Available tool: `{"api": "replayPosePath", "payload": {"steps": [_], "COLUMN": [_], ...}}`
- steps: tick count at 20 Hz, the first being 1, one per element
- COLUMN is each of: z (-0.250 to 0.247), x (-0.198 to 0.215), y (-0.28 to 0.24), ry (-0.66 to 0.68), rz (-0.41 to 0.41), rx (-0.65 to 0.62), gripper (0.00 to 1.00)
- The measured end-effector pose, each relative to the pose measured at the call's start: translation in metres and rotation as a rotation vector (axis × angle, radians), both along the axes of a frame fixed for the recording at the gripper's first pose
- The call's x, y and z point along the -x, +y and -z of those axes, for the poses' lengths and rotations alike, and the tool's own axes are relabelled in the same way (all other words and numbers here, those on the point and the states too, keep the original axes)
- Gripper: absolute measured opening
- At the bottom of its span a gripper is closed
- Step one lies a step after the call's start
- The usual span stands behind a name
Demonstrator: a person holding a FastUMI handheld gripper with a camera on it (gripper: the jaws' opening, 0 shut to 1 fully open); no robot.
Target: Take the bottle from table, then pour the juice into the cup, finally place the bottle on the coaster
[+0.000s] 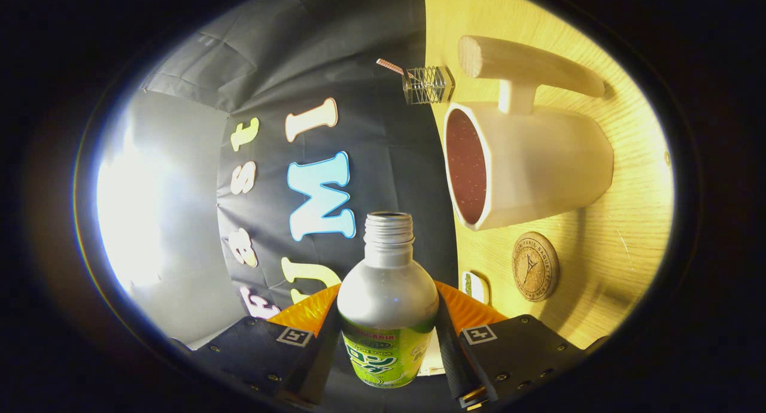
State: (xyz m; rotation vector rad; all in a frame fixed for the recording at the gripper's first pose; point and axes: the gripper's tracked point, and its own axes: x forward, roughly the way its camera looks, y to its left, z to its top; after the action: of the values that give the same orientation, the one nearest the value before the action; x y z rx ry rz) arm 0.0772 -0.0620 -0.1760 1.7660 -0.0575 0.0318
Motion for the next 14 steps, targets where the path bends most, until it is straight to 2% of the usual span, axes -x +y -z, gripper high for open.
{"api": "replayPosePath", "payload": {"steps": [14], "z": [-0.0030], "x": [-0.0041], "y": [0.0021], "ry": [-0.017], "rz": [0.009], "rx": [-0.080], "gripper": [0.76]}}
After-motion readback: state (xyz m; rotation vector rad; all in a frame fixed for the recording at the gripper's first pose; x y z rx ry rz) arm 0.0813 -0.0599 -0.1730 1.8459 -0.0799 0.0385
